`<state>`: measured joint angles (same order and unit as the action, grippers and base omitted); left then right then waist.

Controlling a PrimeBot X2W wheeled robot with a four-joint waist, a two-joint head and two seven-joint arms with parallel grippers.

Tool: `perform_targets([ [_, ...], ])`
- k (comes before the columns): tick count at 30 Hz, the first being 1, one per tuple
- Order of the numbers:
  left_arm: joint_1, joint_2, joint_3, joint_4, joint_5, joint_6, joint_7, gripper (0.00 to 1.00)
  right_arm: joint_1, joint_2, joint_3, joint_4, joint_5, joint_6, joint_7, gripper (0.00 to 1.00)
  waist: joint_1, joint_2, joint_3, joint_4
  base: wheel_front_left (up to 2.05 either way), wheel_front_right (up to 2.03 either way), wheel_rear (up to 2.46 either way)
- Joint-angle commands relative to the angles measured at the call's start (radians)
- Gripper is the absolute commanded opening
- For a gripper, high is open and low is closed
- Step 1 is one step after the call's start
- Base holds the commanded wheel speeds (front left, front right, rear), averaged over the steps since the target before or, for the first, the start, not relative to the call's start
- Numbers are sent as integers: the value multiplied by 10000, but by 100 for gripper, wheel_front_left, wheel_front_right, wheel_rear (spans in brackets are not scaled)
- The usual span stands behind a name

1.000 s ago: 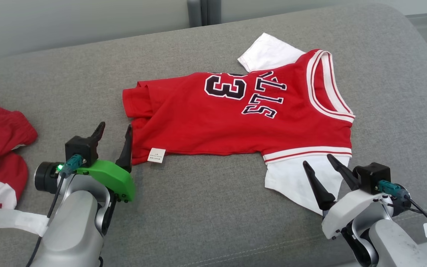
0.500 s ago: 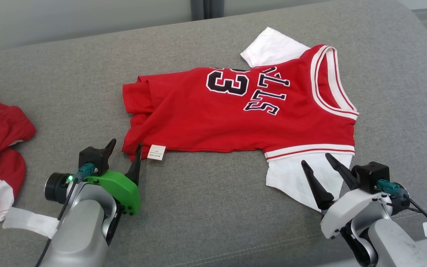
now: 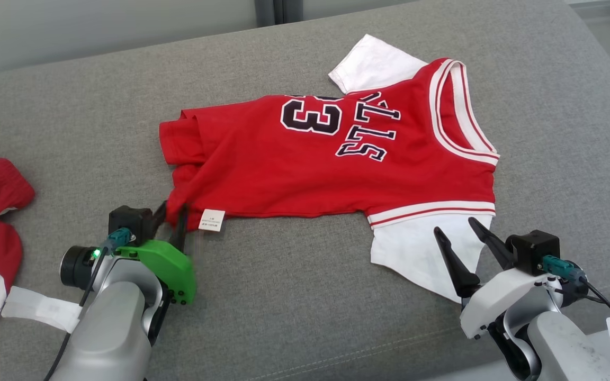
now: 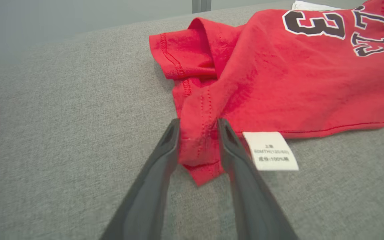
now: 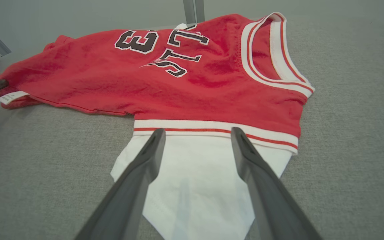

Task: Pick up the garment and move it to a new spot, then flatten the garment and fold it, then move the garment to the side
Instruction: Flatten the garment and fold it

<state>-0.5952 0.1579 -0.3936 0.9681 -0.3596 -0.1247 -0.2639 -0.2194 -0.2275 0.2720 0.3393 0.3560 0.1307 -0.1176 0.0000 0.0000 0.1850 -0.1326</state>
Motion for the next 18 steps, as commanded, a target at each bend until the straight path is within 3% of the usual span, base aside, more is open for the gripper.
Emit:
perform_targets([
  [1, -46, -13, -29, -1, -20, -60, -3, 0, -27, 32, -11, 4, -27, 0, -47, 100, 0, 0, -30, 43, 0, 0, 0],
  [7, 70, -107, -133, -107, -62, -55, -3, 0, 36, 33, -69, 10, -78, 0, -24, 100, 0, 0, -195, 283, 0, 0, 0],
  [18, 1212, -279, -219, -1967, 185, -55, -2, 0, 334, 27, -79, 104, -2, 0, 15, 100, 0, 0, -721, 914, 0, 0, 0],
])
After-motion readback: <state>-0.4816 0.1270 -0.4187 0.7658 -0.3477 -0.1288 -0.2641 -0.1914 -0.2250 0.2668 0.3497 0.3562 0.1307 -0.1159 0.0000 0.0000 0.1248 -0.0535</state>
